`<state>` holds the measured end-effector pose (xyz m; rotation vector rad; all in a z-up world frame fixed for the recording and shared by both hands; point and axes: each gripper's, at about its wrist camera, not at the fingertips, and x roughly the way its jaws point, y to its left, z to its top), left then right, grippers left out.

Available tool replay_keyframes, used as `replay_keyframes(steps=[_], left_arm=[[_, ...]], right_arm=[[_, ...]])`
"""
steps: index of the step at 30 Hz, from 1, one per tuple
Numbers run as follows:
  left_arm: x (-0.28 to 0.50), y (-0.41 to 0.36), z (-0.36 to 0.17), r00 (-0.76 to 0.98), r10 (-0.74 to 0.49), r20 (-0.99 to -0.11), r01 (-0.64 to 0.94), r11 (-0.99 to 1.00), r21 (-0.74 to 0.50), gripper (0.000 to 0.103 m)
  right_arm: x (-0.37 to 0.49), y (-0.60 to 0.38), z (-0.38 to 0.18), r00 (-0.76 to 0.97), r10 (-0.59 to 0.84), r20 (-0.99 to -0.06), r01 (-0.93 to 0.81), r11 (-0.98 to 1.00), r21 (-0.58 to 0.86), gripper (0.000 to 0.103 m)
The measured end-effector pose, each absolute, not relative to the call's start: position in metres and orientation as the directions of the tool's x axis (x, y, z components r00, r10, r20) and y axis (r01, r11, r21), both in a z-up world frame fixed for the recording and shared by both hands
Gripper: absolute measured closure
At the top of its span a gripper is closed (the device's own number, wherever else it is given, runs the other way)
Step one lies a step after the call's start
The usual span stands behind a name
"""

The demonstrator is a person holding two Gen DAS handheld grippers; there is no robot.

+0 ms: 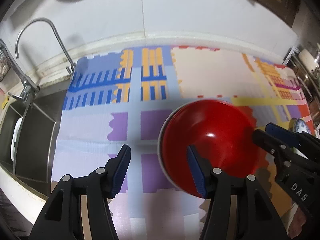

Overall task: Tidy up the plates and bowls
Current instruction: 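Close both tools on the nested bowl stack rims and lift it, then carry the nested bowls toward the blue-and-white plate stack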

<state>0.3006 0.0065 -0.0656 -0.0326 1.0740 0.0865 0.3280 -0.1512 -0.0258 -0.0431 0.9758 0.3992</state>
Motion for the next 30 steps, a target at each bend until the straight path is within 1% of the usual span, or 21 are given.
replay_keyframes(steps=[6, 12, 16, 22, 23, 26, 27, 30], left_arm=[[0.303, 0.01, -0.086, 0.433, 0.009, -0.901, -0.082, 0.996, -0.029, 0.046], [0.31, 0.01, -0.1, 0.402, -0.042, -0.914, -0.084, 0.993, -0.083, 0.047], [0.314, 0.009, -0.106, 0.388, -0.04, -0.921, -0.085, 0.993, -0.079, 0.052], [0.318, 0.011, -0.111, 0.377, -0.082, -0.922, -0.082, 0.989, -0.122, 0.054], [0.319, 0.011, -0.112, 0.374, -0.094, -0.922, -0.084, 0.987, -0.135, 0.055], [0.321, 0.011, -0.114, 0.364, -0.135, -0.922, -0.079, 0.981, -0.175, 0.062], [0.322, 0.011, -0.114, 0.36, -0.155, -0.92, -0.079, 0.978, -0.196, 0.067], [0.324, 0.011, -0.114, 0.354, -0.159, -0.922, -0.087, 0.976, -0.201, 0.068]], right_arm=[[0.334, -0.151, -0.044, 0.459, 0.302, -0.835, -0.317, 0.934, 0.163, 0.07], [0.337, -0.149, -0.058, 0.406, 0.328, -0.853, -0.294, 0.931, 0.218, 0.07], [0.339, -0.149, -0.066, 0.377, 0.332, -0.865, -0.272, 0.932, 0.239, 0.07], [0.342, -0.148, -0.073, 0.343, 0.341, -0.875, -0.248, 0.932, 0.266, 0.07], [0.342, -0.147, -0.073, 0.341, 0.34, -0.876, -0.244, 0.932, 0.267, 0.07], [0.343, -0.146, -0.075, 0.336, 0.338, -0.879, -0.242, 0.933, 0.267, 0.07], [0.343, -0.146, -0.075, 0.33, 0.343, -0.879, -0.236, 0.932, 0.276, 0.071], [0.343, -0.145, -0.075, 0.322, 0.35, -0.88, -0.232, 0.93, 0.285, 0.075]])
